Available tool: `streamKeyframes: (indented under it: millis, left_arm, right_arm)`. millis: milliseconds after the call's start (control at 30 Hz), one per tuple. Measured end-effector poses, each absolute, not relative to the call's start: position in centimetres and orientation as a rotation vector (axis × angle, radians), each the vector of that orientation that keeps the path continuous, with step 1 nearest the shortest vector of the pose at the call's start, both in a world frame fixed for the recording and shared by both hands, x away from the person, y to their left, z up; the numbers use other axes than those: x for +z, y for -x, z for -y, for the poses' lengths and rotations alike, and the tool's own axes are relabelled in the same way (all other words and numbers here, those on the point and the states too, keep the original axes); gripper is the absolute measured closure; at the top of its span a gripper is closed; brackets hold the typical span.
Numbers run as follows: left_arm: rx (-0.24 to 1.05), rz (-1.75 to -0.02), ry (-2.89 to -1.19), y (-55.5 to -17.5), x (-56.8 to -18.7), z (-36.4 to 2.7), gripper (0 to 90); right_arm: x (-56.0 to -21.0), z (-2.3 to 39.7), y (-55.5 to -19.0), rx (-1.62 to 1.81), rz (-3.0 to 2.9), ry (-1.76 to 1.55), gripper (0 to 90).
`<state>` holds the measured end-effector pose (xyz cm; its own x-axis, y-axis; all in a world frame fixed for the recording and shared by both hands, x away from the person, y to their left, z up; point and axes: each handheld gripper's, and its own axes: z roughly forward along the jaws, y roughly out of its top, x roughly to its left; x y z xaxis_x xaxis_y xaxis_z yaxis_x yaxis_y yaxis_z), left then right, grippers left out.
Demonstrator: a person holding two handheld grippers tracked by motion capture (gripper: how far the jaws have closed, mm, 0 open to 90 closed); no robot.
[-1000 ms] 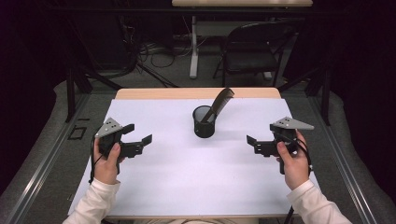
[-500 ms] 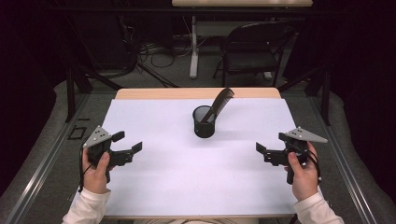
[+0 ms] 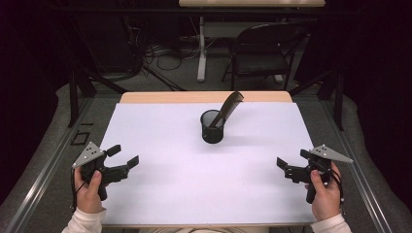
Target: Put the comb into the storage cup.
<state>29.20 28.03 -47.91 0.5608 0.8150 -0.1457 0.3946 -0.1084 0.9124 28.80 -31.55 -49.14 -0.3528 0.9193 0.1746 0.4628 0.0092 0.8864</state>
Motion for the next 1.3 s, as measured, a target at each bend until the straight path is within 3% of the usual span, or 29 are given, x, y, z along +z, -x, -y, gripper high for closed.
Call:
streamKeyframes:
  millis: [500,1300]
  left_arm:
    - [0.528,-1.055,-1.653,-28.5,-50.1,-29.6,15.8]
    - [0.532,-1.063,-1.688,-28.8,-52.4,-29.9,15.8]
  right_arm:
    - [-51.0,32.4,-27.7,1.314,-1.766,-1.441,0.0]
    - [-53.8,31.8,-27.6,1.27,-1.783,-1.424,0.0]
